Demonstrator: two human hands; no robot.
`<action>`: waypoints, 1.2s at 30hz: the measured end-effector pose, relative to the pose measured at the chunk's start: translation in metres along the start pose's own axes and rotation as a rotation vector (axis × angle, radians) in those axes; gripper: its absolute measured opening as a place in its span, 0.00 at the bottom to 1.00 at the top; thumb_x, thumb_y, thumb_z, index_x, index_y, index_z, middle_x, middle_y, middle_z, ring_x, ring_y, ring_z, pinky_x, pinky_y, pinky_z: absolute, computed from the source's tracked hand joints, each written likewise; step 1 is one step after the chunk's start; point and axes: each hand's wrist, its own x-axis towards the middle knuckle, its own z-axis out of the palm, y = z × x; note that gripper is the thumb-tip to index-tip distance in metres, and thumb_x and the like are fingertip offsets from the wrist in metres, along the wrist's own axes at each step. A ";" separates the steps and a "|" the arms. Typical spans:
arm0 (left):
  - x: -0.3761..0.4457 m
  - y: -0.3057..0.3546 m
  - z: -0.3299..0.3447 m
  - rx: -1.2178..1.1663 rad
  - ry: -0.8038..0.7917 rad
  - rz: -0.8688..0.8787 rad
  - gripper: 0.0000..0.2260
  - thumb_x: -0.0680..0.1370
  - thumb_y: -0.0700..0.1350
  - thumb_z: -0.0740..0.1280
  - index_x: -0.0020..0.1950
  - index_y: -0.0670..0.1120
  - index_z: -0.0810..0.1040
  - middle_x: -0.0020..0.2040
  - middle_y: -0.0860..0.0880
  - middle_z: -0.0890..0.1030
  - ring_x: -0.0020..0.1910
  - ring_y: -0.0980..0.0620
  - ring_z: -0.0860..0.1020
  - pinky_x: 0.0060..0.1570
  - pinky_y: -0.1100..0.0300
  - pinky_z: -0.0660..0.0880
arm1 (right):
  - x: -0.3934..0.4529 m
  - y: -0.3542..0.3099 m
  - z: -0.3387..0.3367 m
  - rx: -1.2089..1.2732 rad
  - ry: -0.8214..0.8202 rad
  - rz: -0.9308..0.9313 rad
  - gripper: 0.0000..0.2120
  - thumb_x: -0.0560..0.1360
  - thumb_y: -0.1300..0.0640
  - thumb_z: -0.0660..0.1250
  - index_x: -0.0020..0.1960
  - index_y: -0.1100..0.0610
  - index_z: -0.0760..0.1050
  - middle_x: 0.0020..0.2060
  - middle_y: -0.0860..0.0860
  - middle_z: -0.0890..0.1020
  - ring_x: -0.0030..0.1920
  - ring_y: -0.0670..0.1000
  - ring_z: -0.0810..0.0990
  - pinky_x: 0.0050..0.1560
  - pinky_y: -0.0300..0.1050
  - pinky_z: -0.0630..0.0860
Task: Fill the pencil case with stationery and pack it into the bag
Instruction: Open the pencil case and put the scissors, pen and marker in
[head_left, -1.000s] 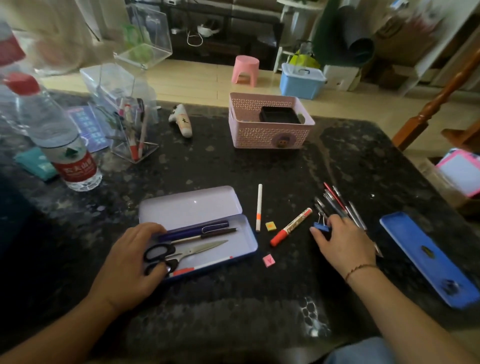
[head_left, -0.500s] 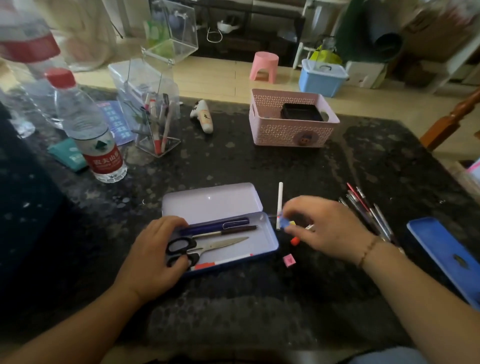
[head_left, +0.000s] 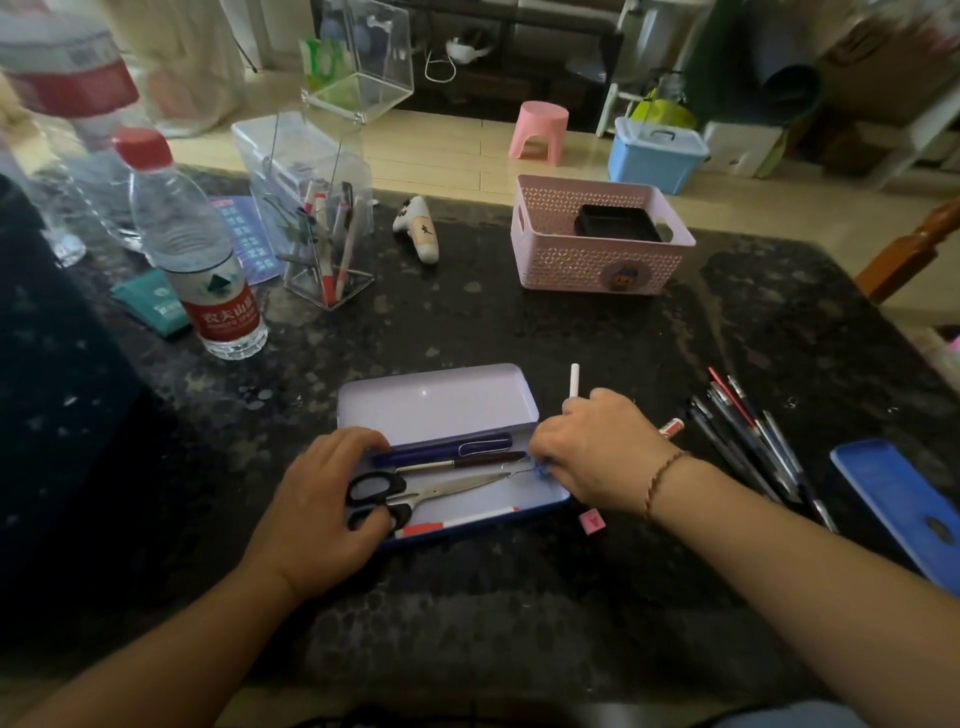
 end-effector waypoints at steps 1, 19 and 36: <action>0.000 0.000 0.000 -0.001 -0.001 -0.003 0.22 0.65 0.54 0.64 0.59 0.61 0.65 0.55 0.59 0.71 0.54 0.57 0.72 0.57 0.55 0.72 | -0.001 -0.001 -0.001 -0.019 0.010 -0.015 0.10 0.77 0.48 0.61 0.55 0.46 0.77 0.48 0.46 0.82 0.48 0.51 0.77 0.44 0.46 0.68; 0.000 0.004 -0.001 -0.007 -0.009 -0.033 0.22 0.65 0.55 0.63 0.59 0.58 0.68 0.55 0.57 0.73 0.54 0.56 0.73 0.57 0.51 0.74 | -0.001 -0.004 -0.005 0.219 -0.124 0.158 0.13 0.73 0.38 0.66 0.53 0.43 0.78 0.51 0.46 0.74 0.52 0.48 0.70 0.51 0.45 0.73; 0.000 0.001 -0.002 -0.010 -0.032 -0.044 0.22 0.64 0.56 0.65 0.56 0.66 0.65 0.56 0.57 0.73 0.55 0.56 0.73 0.57 0.52 0.72 | -0.121 0.056 0.040 0.530 0.051 0.944 0.02 0.75 0.48 0.67 0.44 0.43 0.74 0.34 0.43 0.78 0.36 0.40 0.76 0.37 0.40 0.76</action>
